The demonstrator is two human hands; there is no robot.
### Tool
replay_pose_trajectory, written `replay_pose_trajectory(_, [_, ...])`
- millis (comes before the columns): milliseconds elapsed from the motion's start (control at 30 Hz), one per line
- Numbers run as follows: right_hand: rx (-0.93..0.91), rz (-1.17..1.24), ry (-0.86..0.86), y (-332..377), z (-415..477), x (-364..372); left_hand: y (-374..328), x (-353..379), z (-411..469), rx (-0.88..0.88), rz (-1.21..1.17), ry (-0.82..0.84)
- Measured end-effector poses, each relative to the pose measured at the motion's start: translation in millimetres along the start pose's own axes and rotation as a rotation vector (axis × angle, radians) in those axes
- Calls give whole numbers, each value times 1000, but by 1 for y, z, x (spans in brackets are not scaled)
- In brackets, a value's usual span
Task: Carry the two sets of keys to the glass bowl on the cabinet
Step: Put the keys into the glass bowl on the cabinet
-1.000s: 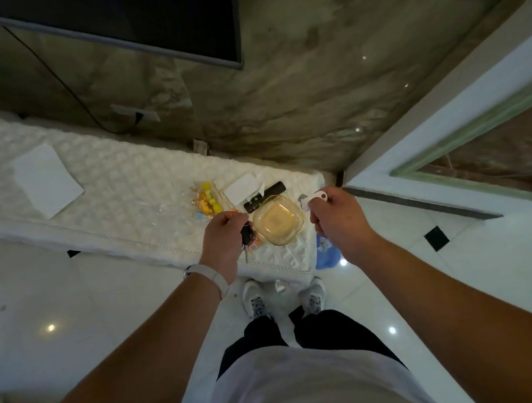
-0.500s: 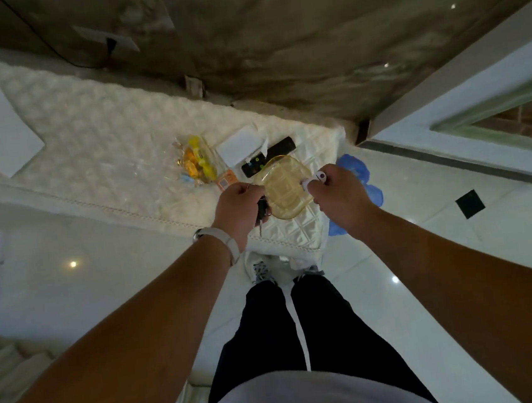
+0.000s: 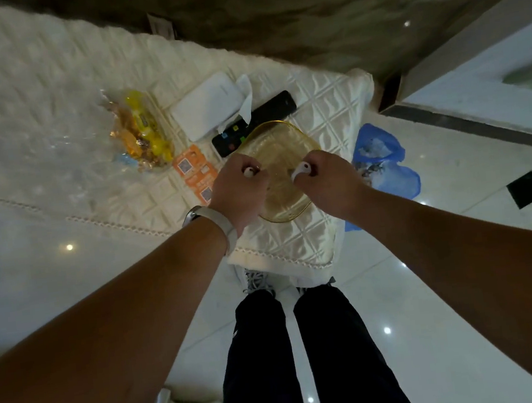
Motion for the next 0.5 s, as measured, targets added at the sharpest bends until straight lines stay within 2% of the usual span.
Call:
replay_pose_trajectory(167, [-33,-78,35,1,-3,2,5,4,2,27,25,-23])
replay_pose_trajectory(333, [-121,-185,8,13,-38,-29,-15,-21,-20,4,95,16])
replay_pose_trajectory(500, [-289,-394,-61,55,-92,-77,-75,-67,-49,214,336,100])
Point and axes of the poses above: each hand's wrist, its own z-axis towards the middle knuckle, its own x-axis out of the palm, y = z × x, the point moved 6 cm from there along z, towards the middle knuckle, and after that the axes turned 14 degrees about x, right-handed, at the moved point
